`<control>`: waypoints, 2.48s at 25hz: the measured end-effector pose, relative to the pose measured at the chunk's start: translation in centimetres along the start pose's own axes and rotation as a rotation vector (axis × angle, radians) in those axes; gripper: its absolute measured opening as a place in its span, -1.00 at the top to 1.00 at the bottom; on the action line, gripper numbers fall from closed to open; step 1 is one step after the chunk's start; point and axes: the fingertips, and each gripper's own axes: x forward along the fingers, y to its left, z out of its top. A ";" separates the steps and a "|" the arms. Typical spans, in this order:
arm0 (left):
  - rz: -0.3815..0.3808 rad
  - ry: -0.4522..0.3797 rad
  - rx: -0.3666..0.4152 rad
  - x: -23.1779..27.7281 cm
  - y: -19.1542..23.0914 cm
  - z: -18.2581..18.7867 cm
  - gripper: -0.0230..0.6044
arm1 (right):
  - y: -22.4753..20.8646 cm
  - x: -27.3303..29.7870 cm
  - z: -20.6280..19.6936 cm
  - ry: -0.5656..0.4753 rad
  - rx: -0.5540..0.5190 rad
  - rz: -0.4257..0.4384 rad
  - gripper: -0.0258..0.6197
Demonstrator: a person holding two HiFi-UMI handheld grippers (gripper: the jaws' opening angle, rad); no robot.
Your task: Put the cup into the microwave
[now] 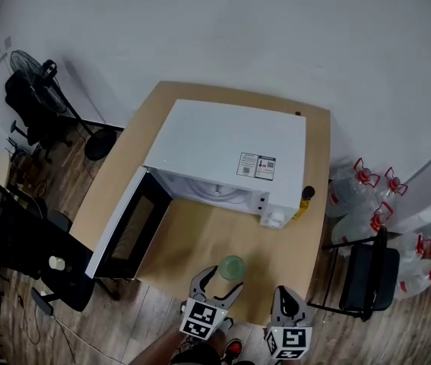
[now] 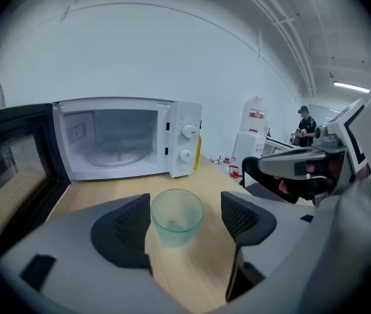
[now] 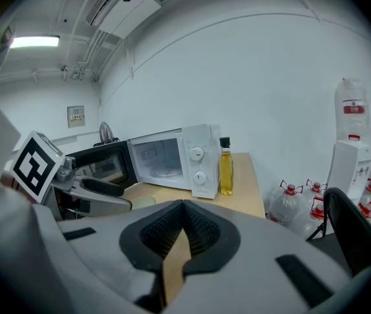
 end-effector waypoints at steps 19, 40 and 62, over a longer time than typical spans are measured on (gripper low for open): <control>-0.011 0.105 -0.042 3.7 1.4 -2.6 -0.21 | -1.0 1.6 -2.4 0.056 0.066 -0.018 0.87; -0.022 0.103 -0.023 4.8 1.4 -2.7 -0.21 | -1.1 1.8 -3.5 0.079 0.097 -0.029 0.87; 0.018 0.056 -0.026 4.0 1.8 -1.0 -0.21 | -0.9 1.3 -2.2 0.058 0.068 -0.020 0.87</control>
